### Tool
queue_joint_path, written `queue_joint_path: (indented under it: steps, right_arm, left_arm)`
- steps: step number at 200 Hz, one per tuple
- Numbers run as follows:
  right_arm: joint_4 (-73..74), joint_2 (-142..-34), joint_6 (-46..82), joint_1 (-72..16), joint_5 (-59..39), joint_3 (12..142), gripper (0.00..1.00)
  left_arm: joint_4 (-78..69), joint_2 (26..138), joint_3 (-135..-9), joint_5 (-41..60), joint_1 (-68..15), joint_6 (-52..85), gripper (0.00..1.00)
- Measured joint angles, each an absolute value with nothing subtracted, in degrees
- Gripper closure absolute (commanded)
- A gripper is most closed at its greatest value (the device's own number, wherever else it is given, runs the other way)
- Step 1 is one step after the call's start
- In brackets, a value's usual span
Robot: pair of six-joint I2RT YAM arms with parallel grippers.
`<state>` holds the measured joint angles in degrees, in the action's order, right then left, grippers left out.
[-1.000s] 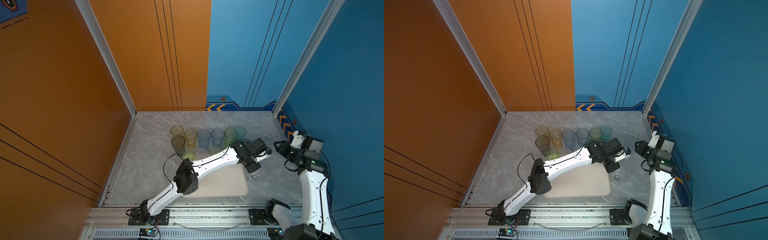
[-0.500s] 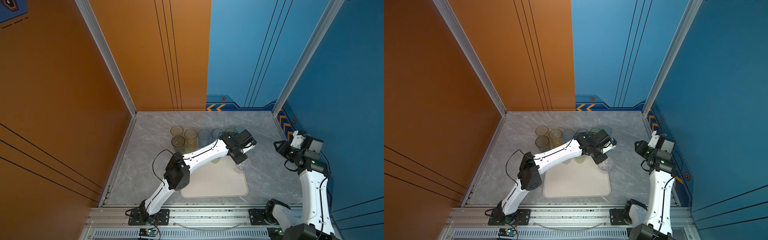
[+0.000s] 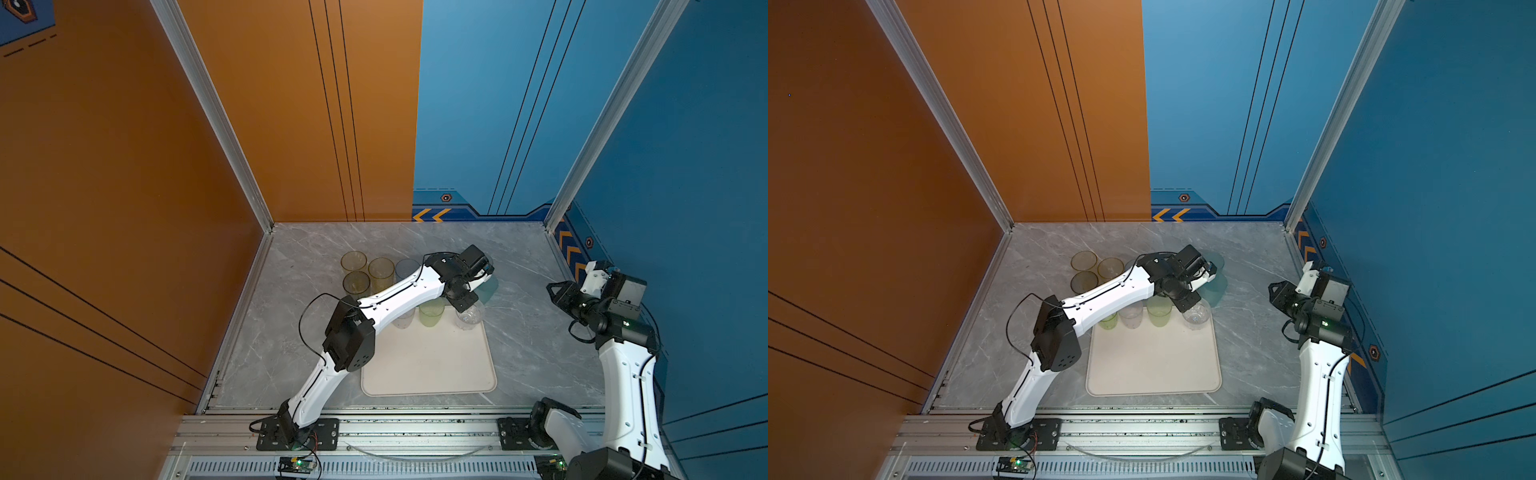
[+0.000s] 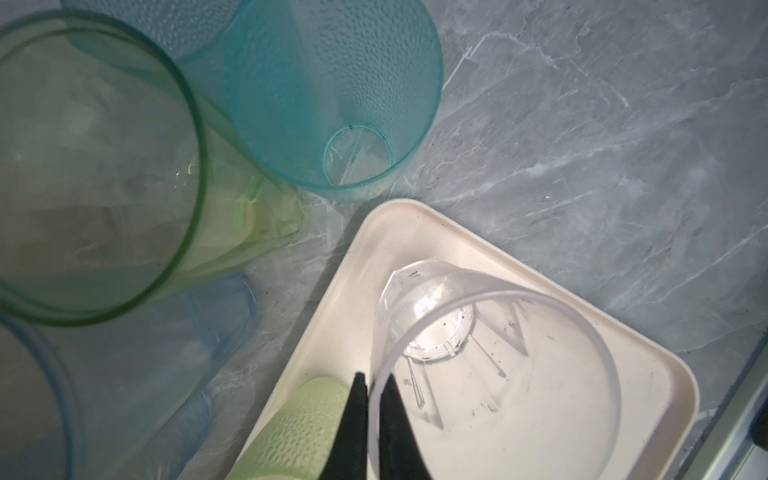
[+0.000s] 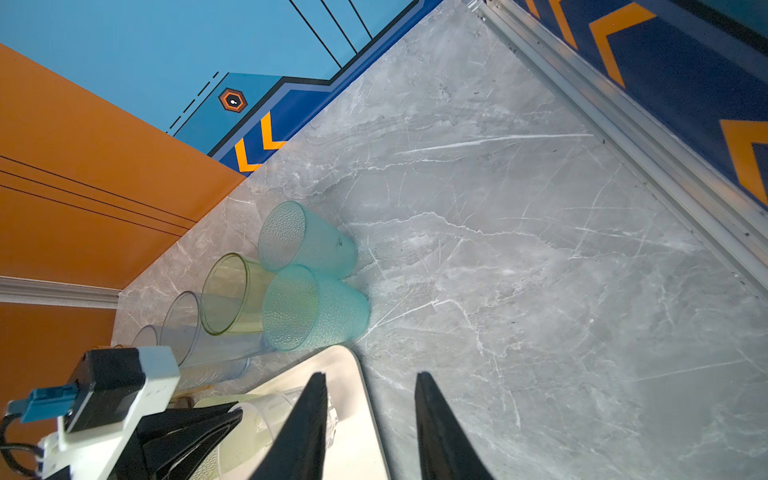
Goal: Place the glasses into the tray
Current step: 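Lift the clear glass with the left gripper and carry it over the tray, then lower the clear glass onto the tray beside the pale green cup, open left gripper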
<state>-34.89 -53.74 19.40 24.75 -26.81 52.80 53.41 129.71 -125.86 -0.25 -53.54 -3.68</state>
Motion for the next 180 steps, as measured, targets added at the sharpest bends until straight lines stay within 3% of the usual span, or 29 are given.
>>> queue_joint_path:
  steps: [180]
  right_arm:
    - [-34.89, -54.28, 19.40, 24.64, -26.81, 52.80, 0.66]
  left_arm:
    - [53.41, 133.10, -126.15, -0.45, -51.64, -5.17, 0.99]
